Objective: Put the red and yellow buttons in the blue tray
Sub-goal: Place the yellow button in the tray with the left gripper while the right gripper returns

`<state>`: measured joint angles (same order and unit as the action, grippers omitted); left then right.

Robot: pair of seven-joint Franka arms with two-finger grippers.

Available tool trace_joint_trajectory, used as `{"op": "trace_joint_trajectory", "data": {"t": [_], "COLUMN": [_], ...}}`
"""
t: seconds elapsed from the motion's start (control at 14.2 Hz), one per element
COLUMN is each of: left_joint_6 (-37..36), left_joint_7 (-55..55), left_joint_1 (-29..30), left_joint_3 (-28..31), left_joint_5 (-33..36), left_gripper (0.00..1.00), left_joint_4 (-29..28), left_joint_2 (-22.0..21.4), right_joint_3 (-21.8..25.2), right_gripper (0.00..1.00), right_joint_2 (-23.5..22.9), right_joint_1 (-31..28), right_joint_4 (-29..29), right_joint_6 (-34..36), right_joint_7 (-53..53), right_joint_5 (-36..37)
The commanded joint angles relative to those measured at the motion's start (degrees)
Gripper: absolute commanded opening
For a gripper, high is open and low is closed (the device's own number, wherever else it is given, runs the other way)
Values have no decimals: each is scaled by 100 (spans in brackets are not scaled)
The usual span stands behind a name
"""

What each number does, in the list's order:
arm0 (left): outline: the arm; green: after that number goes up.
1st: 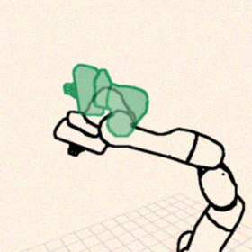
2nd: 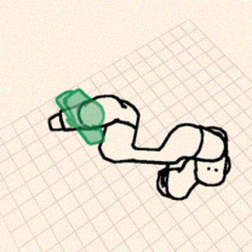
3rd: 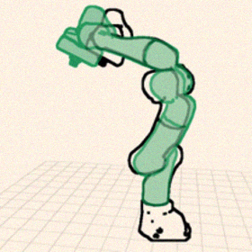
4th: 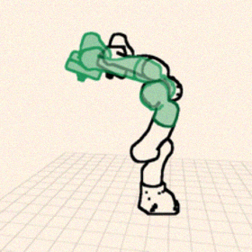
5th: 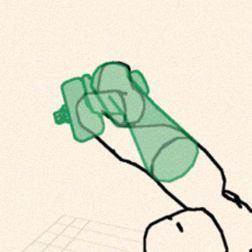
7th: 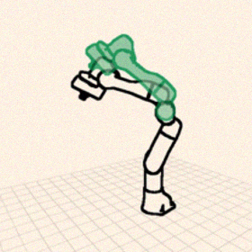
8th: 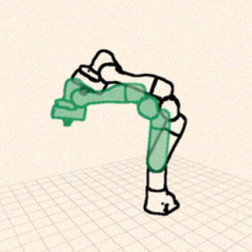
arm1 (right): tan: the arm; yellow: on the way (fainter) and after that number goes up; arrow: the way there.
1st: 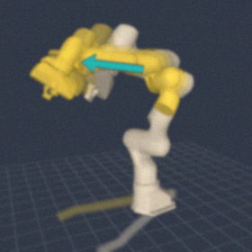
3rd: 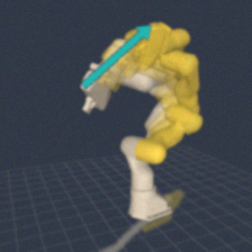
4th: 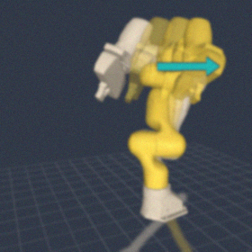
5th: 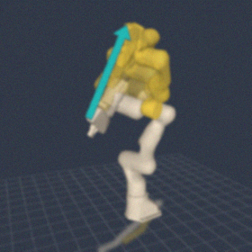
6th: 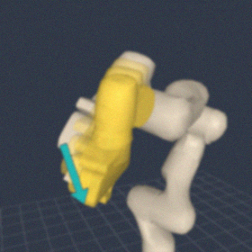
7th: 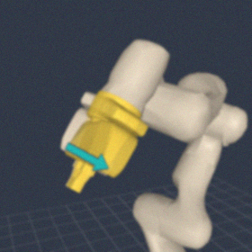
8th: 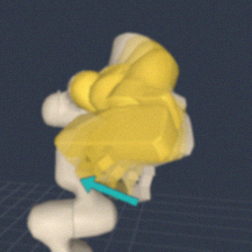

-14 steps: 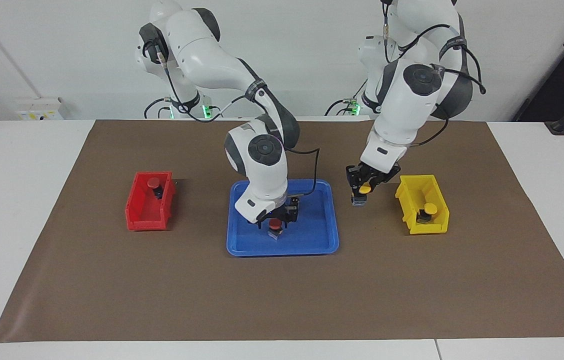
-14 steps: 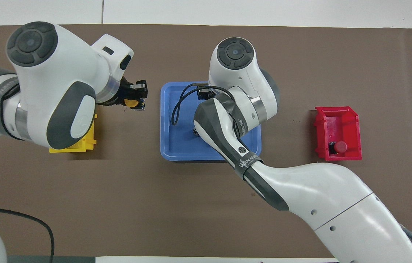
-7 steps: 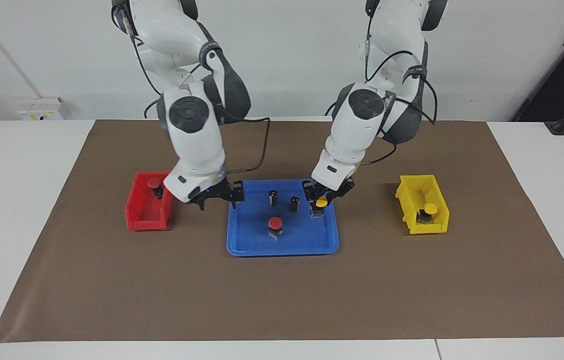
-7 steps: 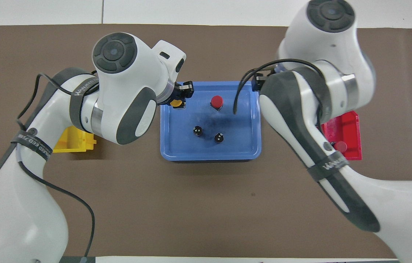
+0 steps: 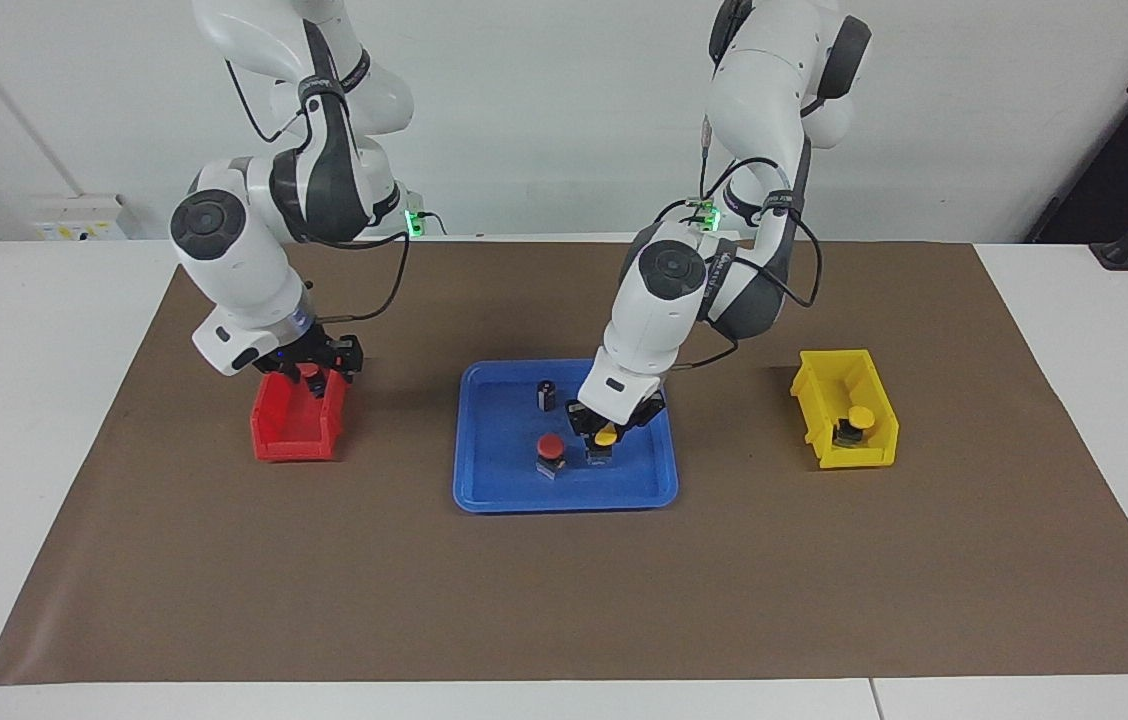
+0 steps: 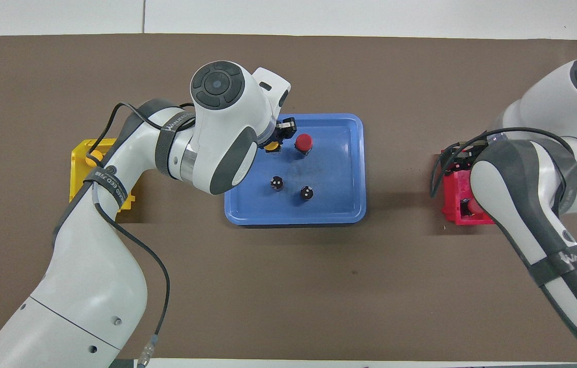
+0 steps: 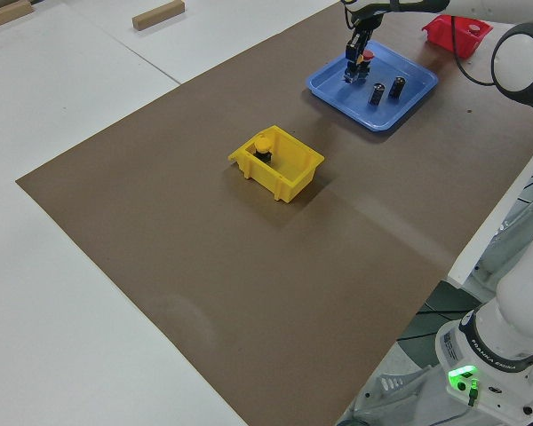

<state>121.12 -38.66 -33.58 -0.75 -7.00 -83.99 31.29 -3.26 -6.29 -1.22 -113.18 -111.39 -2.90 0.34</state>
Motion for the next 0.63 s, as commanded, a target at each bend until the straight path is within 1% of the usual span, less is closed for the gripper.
{"op": "trace_joint_trajectory", "data": {"t": [0.0,0.07,0.14,0.21,0.28,0.35,0.42,0.56], "left_joint_6": [131,157,192,219,236,237,245,245], "left_joint_7": [-80,-80,-80,-80,-80,-89,-89,-98], "left_joint_1": [-87,-87,-87,-87,-87,-87,-96,-96], "left_joint_3": [102,102,102,102,102,110,110,110], "left_joint_5": [41,50,41,41,41,41,85,120], "left_gripper": [2,4,13,26,41,52,56,62], "left_joint_4": [146,129,128,120,120,120,128,137], "left_joint_2": [193,193,193,193,193,193,193,202], "right_joint_3": [-96,-88,-88,-88,-88,-88,-88,-88], "right_gripper": [72,72,71,70,70,69,69,69], "right_joint_2": [356,391,461,479,488,497,497,497], "right_joint_1": [-255,-273,-291,-335,-405,-405,-405,-432], "right_joint_4": [-625,-774,-915,-1003,-1030,-1030,-1039,-1039], "right_joint_6": [-365,-487,-602,-698,-708,-708,-708,-691], "right_joint_7": [315,429,552,597,597,606,650,886], "right_joint_5": [-104,-104,-104,-104,-104,-104,-104,-104]}}
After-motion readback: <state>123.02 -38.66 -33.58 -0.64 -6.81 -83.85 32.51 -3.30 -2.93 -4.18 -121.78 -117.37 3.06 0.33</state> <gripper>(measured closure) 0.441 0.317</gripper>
